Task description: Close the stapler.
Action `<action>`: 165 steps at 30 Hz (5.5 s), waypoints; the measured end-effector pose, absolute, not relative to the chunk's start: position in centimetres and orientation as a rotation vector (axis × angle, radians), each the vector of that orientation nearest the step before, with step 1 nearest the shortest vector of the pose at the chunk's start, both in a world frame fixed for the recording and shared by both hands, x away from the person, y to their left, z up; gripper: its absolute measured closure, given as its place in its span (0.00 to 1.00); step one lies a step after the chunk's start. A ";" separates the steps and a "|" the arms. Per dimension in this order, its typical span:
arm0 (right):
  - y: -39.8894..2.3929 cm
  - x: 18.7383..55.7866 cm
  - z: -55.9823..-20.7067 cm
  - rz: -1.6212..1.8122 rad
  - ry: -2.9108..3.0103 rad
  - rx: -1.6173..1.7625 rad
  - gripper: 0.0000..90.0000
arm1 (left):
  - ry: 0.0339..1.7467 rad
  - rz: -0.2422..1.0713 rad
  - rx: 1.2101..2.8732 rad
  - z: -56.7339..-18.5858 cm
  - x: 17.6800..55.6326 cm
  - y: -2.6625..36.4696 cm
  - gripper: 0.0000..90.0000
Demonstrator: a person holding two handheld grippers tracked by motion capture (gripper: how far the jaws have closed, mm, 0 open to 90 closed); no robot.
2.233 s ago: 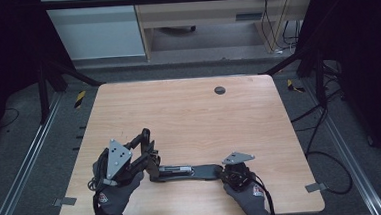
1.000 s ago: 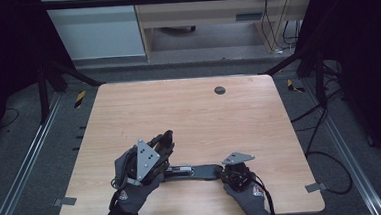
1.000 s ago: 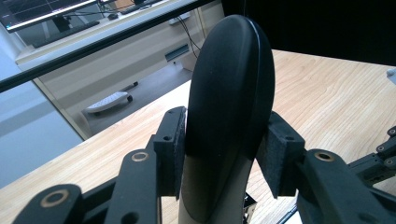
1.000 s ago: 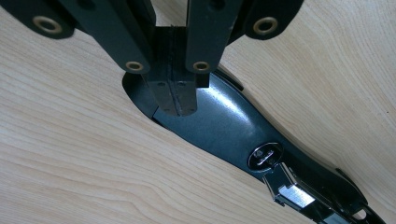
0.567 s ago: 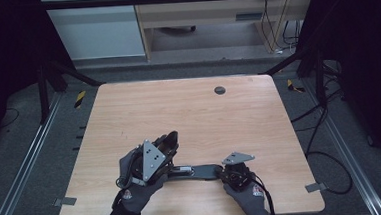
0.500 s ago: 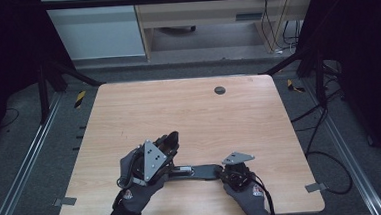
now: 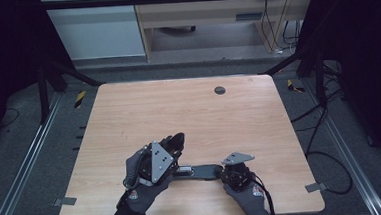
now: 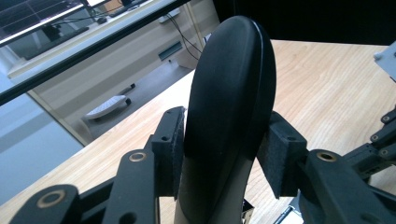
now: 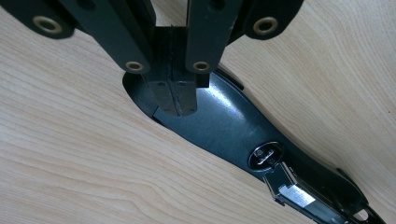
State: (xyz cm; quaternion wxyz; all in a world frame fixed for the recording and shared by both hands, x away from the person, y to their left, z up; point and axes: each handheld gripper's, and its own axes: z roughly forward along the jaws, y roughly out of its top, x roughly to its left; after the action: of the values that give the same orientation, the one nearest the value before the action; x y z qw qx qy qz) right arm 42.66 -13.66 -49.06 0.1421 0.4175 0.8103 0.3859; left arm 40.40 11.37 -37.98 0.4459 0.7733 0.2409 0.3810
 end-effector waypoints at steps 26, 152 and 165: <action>-13.7 42.6 -49.1 1.119 2.335 1.215 1.00 | 0.531 0.973 1.984 -39.1 40.5 9.0 0.58; -14.2 42.6 -48.8 1.120 2.316 1.191 0.94 | 0.283 0.896 2.172 -43.9 40.6 4.0 0.43; -16.0 42.6 -48.0 1.137 2.233 1.243 0.85 | 0.270 0.819 2.167 -43.2 40.1 4.3 0.39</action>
State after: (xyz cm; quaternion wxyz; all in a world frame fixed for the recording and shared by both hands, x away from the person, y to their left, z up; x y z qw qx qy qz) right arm 42.63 -15.98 -47.96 0.1713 0.4377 0.7865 0.4005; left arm 40.15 4.30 -43.19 0.3937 0.8541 0.1066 0.3226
